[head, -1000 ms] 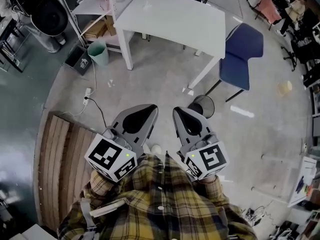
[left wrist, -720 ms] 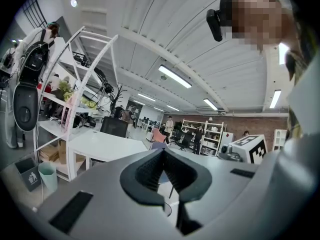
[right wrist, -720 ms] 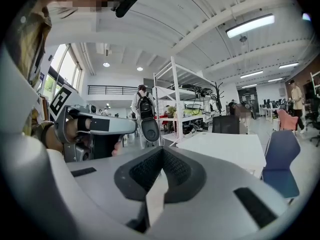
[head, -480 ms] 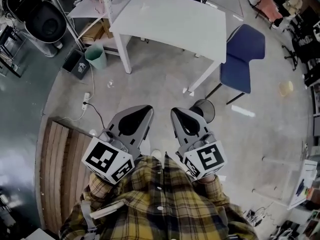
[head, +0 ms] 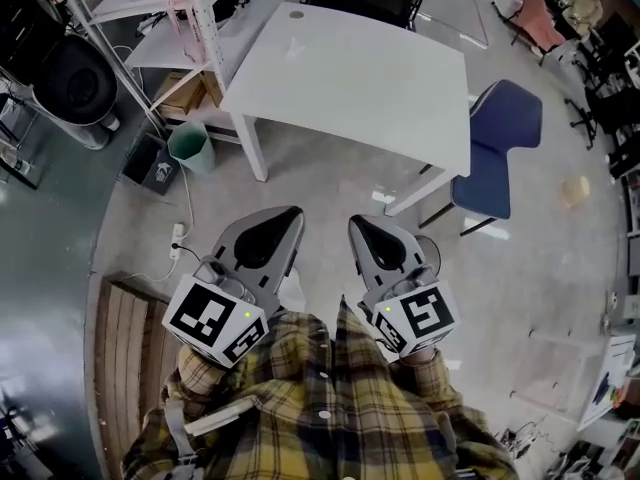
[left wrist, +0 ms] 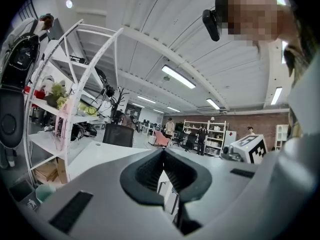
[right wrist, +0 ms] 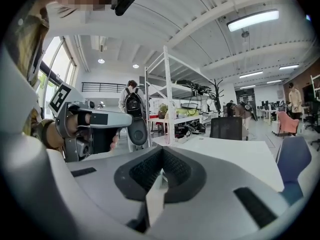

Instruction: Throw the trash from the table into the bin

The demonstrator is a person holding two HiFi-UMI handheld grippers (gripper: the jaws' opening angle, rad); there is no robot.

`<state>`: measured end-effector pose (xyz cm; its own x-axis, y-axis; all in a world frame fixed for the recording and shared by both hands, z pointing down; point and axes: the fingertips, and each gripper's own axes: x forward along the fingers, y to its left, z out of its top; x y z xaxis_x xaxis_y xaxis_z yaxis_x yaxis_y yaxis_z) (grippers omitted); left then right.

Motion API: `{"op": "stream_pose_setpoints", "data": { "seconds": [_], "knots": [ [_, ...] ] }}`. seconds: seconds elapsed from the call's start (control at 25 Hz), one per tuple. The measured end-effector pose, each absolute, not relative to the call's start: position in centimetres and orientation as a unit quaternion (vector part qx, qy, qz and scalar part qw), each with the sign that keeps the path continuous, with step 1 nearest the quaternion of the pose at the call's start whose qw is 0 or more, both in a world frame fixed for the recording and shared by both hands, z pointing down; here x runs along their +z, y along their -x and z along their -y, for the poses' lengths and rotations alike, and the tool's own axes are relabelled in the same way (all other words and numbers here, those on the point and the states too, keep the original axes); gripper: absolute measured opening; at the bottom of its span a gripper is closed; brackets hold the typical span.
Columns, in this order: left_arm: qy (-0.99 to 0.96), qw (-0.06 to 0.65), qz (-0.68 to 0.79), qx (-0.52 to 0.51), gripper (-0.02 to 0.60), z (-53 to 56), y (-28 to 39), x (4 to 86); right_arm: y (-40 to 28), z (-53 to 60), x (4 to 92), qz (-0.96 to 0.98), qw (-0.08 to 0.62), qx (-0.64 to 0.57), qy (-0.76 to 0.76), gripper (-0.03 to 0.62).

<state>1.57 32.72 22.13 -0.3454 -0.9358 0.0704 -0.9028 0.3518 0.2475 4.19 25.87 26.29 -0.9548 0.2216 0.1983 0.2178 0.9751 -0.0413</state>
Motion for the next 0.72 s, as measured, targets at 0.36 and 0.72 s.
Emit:
{"op": "stream_pose_setpoints", "data": {
  "seconds": [0.36,0.72],
  "knots": [
    [-0.573,0.125,0.806,-0.084,0.008,-31.8,7.2,23.7,4.1,-23.6,27.5,0.99,0.115,0.03,0.074,-0.002],
    [-0.561,0.138,0.811,-0.088,0.008,-27.3,17.0,26.4,14.1,-18.4,30.2,0.988,0.129,0.035,0.078,-0.002]
  ]
}}
